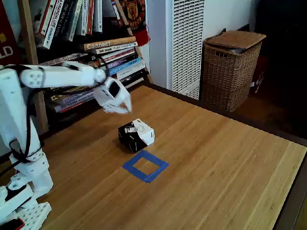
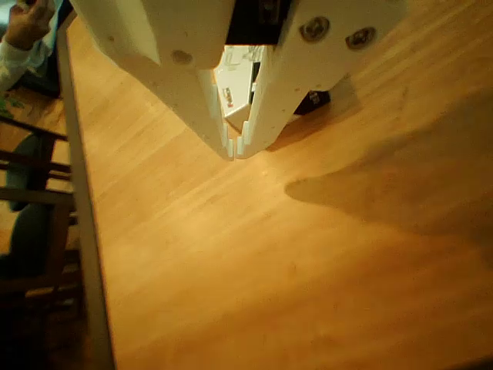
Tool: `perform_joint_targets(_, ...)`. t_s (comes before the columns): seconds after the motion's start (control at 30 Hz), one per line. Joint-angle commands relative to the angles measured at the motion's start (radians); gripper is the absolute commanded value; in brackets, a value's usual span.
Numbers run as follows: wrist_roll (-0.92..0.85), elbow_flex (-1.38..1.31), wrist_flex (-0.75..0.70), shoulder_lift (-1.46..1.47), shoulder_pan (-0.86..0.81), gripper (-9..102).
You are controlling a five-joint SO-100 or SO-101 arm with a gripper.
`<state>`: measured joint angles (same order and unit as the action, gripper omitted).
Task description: Push the box on top of the target
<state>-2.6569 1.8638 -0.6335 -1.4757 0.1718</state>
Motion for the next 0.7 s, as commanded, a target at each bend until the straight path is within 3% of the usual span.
perform_joint_targets(0.0,-0.011,-0.040,0.035,0.014,0.008,0)
perform_joint_targets(0.2,-0.029,-0.037,0.060,0.038,0.017,0)
perform_joint_targets(0.67,-0.074,0.094,-0.034,-0.077,0.017,0)
